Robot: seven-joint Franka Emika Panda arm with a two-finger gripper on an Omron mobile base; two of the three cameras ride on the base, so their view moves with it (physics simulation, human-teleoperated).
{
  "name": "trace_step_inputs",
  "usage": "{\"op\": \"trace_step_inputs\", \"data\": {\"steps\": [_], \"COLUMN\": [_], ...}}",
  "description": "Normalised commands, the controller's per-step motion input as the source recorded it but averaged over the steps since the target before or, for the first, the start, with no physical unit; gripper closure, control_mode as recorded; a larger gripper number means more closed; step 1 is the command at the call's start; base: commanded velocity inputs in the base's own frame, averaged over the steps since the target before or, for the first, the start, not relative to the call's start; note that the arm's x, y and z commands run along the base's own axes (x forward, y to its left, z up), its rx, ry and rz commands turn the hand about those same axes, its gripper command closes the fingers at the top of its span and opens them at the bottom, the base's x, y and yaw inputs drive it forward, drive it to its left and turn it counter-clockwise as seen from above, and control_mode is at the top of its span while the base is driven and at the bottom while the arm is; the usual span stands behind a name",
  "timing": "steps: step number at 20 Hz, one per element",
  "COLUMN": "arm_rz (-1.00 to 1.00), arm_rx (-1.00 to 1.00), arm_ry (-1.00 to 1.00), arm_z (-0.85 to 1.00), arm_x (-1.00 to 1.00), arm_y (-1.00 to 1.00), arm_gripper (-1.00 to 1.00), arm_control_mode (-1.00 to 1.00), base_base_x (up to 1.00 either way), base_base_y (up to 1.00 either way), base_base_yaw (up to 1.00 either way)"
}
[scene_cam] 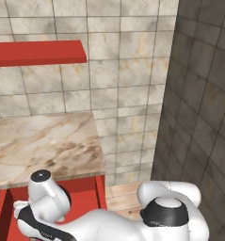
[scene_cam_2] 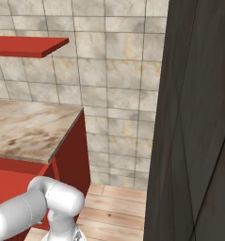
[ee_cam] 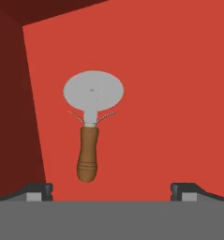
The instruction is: Take the pizza cutter from the drawer on the left and place it on the dining counter for cutting.
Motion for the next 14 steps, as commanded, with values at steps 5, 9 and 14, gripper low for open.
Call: {"op": "trace_step_inputs", "data": {"steps": [5, 9, 14], "arm_rz": [0.00, 0.00, 0.00], "arm_rx": [-0.07, 0.00, 0.00], "arm_ry": [0.03, 0.05, 0.03], "arm_z": [-0.26, -0.27, -0.33], "arm_x": [0.07, 0.09, 0.15], "arm_y": [0.17, 0.01, 0.00], "arm_gripper": [-1.00, -1.00, -1.00], "arm_control_mode": [-1.00, -1.00, -1.00], "base_base_x": [0.00, 0.00, 0.00], "base_base_y": [0.00, 0.00, 0.00], "base_base_yaw": [0.00, 0.00, 0.00]}}
